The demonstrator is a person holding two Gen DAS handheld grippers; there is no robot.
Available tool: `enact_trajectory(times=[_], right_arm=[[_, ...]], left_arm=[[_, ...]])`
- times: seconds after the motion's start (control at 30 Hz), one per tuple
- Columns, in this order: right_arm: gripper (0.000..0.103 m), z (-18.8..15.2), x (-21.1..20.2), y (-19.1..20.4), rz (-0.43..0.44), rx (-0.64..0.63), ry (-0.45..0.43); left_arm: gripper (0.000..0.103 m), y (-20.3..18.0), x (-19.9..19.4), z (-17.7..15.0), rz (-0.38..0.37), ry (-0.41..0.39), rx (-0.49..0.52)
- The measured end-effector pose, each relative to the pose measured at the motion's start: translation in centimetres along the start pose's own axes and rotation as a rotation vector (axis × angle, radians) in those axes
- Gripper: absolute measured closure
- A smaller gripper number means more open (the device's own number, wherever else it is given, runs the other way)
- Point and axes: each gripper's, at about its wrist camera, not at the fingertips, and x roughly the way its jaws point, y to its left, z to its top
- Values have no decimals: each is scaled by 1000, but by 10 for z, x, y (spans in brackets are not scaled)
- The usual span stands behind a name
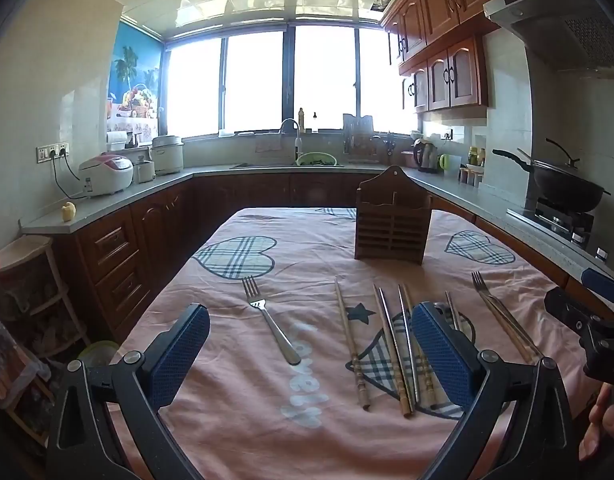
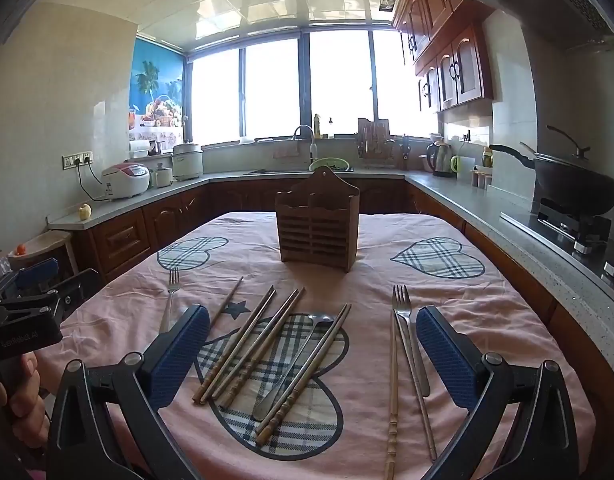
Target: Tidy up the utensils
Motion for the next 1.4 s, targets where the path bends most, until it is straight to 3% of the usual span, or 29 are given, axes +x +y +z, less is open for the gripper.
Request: enact_trajectory(times=[1.4], right_arm=[[0,-1,3,-2,21,32,-10]], left_arm=[[1,5,7,0,4,14,-18]])
